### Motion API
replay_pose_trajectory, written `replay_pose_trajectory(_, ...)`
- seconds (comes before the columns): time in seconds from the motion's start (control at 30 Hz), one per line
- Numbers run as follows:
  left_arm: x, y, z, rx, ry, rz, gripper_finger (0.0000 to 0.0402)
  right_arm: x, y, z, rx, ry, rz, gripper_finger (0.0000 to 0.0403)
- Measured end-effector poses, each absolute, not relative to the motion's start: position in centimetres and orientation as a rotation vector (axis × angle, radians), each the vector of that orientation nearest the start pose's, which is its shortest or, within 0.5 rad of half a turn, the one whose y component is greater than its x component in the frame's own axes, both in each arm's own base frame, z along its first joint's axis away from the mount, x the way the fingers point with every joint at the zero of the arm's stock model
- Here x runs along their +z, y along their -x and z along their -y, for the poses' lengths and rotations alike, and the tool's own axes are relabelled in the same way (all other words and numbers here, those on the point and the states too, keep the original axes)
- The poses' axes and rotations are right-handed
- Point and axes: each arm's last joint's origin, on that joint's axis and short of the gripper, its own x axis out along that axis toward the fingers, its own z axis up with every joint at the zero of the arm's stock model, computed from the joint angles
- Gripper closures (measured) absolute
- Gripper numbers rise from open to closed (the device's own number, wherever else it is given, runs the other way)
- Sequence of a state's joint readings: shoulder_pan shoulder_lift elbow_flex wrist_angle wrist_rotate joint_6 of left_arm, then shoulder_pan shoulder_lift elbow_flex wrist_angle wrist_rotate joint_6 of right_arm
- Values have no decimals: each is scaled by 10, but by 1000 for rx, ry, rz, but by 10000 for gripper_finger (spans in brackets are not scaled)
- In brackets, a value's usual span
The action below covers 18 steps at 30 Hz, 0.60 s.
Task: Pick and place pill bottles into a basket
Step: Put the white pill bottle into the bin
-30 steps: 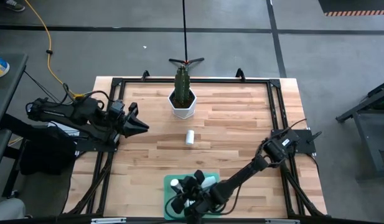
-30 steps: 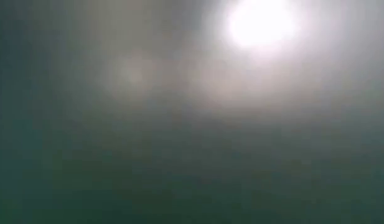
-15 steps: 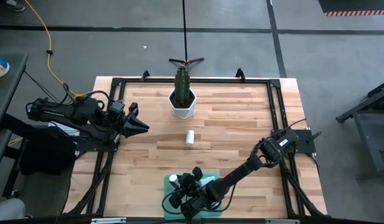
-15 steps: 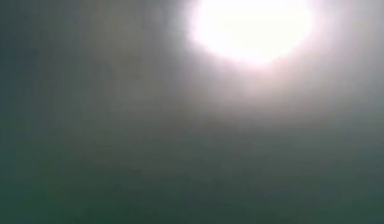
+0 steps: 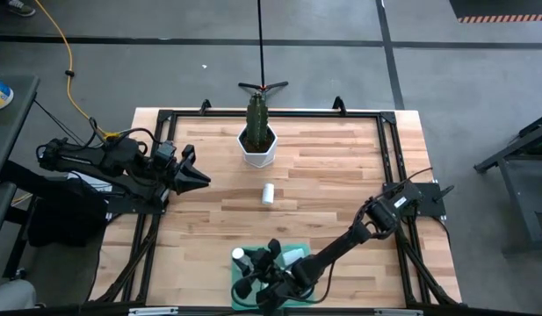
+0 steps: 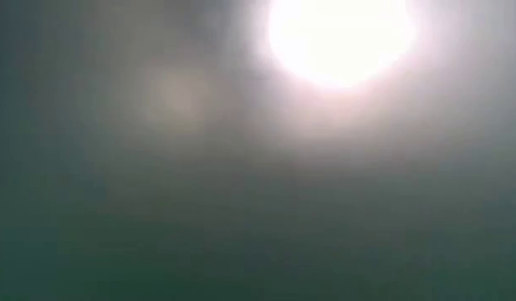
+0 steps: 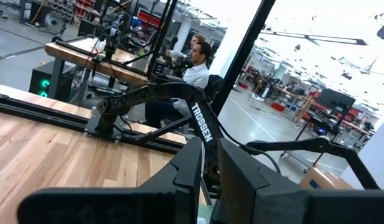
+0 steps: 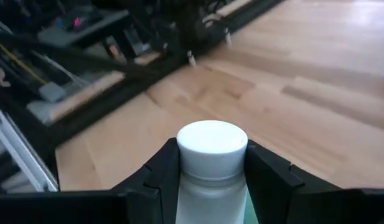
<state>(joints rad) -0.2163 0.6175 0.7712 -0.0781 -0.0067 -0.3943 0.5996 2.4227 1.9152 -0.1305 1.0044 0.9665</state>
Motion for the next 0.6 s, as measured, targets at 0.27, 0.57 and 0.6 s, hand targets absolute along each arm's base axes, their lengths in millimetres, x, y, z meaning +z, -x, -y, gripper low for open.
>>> replay_pose_trajectory(0.27, 359, -131, 29, -219, 400, 23, 312, 141, -450, -284, -523, -482, -263, 264)
replay_pose_trajectory(0.57, 357, -131, 29, -214, 399, -5, 312, 120, -454, -284, -502, -484, -308, 264)
replay_pose_trajectory(0.6, 357, -131, 29, -214, 399, -5, 312, 120, -454, -284, -501, -486, -308, 264)
